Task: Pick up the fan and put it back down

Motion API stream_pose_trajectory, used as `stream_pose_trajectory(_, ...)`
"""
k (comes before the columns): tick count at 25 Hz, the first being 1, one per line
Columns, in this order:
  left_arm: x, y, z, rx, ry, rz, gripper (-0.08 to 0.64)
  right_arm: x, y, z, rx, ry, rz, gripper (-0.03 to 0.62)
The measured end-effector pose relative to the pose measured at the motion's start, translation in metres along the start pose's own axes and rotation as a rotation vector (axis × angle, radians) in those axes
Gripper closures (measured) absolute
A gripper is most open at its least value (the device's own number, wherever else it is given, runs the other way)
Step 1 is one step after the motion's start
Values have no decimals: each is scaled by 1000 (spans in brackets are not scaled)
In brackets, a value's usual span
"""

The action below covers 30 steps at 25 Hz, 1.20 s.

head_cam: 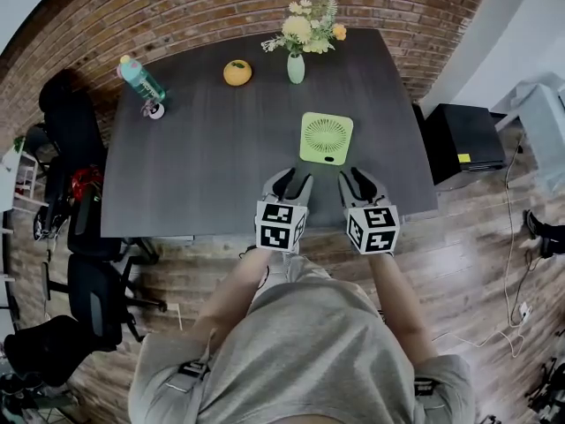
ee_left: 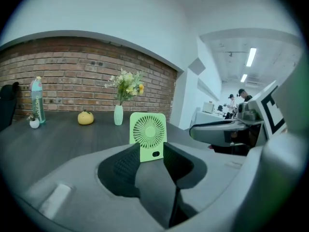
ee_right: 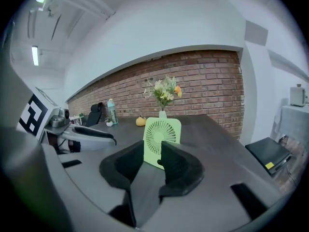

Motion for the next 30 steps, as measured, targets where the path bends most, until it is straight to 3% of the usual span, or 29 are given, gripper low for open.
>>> stream_pose_trajectory(11,-74,-4,39,-29,46,50,496,-77,17,-32,17,21,110,574)
stream_pose_trajectory(30,-143,-24,87,-55,48,42,526,-158,-7,-56,34,50,112,589)
Point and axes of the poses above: the fingertips, and each gripper's own axes: x forward along the fingers, z to its right, y out of its top, the point moved 9 cm from there along -x, backward along the fingers, and after that the axes turned 8 degrees about z, right-handed, at the moved point
